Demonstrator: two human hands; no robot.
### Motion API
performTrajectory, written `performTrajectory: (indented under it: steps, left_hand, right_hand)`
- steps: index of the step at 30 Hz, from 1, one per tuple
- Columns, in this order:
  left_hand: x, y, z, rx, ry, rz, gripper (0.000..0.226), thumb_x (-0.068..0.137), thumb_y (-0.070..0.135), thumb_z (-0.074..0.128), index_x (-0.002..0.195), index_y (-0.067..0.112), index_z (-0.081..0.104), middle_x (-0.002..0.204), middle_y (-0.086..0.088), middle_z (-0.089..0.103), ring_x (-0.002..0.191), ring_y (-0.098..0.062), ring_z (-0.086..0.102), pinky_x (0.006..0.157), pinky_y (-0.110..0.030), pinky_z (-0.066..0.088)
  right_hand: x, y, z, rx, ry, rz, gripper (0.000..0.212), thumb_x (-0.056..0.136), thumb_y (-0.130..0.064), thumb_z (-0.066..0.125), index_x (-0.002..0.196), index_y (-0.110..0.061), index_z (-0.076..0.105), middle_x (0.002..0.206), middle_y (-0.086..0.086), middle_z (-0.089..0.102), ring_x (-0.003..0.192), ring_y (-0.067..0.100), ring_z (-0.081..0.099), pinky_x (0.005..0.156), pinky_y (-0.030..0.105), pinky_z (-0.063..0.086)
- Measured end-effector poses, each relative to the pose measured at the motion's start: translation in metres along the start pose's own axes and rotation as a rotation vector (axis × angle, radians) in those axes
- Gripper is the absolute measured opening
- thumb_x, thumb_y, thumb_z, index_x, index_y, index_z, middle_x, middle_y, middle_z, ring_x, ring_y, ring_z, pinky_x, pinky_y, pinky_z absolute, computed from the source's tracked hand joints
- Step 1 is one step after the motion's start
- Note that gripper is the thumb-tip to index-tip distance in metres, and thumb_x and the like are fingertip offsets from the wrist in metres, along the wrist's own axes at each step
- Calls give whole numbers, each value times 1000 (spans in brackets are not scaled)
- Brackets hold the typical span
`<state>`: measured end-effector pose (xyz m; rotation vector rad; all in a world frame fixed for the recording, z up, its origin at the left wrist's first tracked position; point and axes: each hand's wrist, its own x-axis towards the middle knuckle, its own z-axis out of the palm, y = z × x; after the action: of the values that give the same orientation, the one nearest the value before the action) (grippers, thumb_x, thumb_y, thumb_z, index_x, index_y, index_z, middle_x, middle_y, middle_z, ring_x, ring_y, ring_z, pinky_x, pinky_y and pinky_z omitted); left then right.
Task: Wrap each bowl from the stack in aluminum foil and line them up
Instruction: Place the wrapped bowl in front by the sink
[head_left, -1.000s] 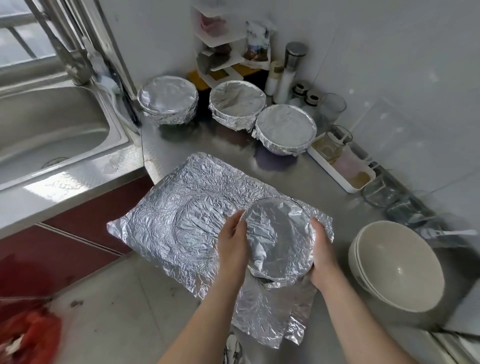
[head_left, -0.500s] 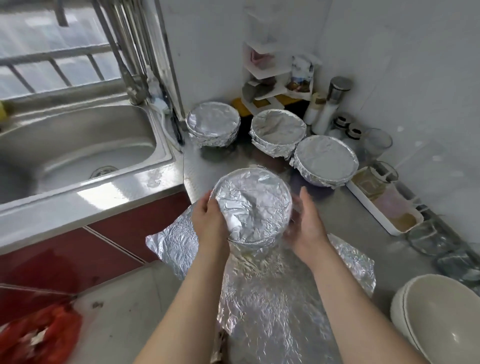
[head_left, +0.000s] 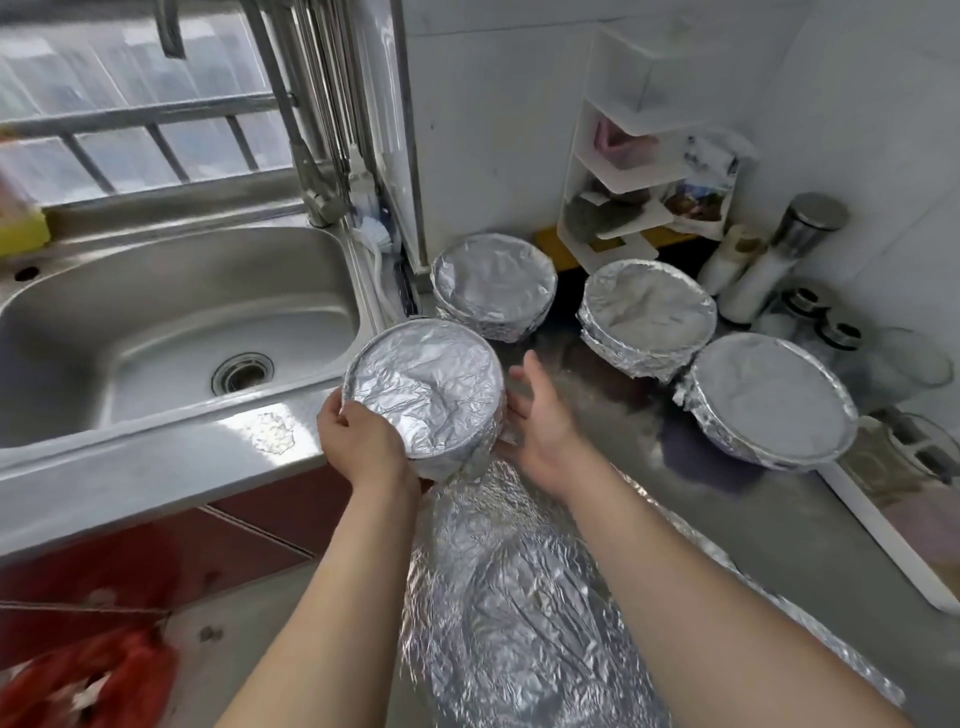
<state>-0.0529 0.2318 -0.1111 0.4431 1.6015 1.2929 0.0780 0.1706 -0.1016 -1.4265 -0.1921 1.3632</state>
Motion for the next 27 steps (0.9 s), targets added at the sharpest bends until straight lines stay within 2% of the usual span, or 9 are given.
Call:
performTrajectory:
  steps: [2,6,9,11,14,18,21,25,27]
  left_hand:
    - [11,-3,6,9,15,-8,33,100,11,37,127,15,55,117,-11,61,101,-26,59,94,-34,47]
    - [26,-6,16,15,40,-23,33,100,10,34,126,16,52,107,-9,56,89,-20,50,79,-30,42]
    - [28,-4,19,30,25,-50,40,100,11,31,134,19,48,125,-15,57,101,-27,55,92,-36,45]
    - [23,-2,19,19,-24,-85,45,101,10,29,141,20,46,133,-6,54,117,-24,53,102,-34,40]
    - [21,0,18,-35,-75,-154,49,93,23,36,140,23,48,130,9,51,119,-15,49,108,-33,34]
    - [44,-20,13,-114,-98,-218,72,70,33,40,141,18,45,146,-7,49,133,-29,47,111,-55,33]
    - [28,-7,10,-123,-135,-263,56,82,28,43,137,23,51,137,-4,57,123,-30,55,101,-60,41]
    - [20,-5,0,-62,-202,-333,38,94,16,40,129,15,54,123,-10,61,110,-31,58,78,-61,53]
    - [12,-7,-7,-28,-258,-364,30,95,13,41,122,8,53,120,-15,59,111,-32,57,76,-58,56]
  right_hand:
    - [13,0,9,-65,20,-21,50,95,-61,41,124,-23,55,123,1,64,102,19,60,73,34,48]
    - [25,-2,11,-370,102,-101,55,100,-54,33,145,-23,39,149,0,42,134,23,41,109,42,35]
    - [21,-2,11,-305,61,-30,40,102,-49,34,133,-25,46,133,-5,49,115,22,52,91,43,52]
    - [19,1,15,-184,9,-13,30,104,-41,36,122,-22,52,127,2,58,107,22,59,74,34,56]
    - [19,3,21,-99,8,-63,37,104,-37,38,130,-16,53,131,5,59,117,23,56,79,33,53]
    - [18,0,19,-33,56,-48,30,103,-37,41,120,-16,55,126,6,61,110,23,59,69,35,54]
    - [14,1,17,-69,54,6,25,103,-39,41,105,-22,59,116,5,64,96,21,61,70,41,56]
    - [11,6,20,-49,12,40,32,102,-43,42,124,-24,54,125,4,59,108,26,59,84,57,54]
    - [9,9,21,-26,34,3,35,102,-42,41,132,-25,48,126,6,59,101,24,61,72,49,58]
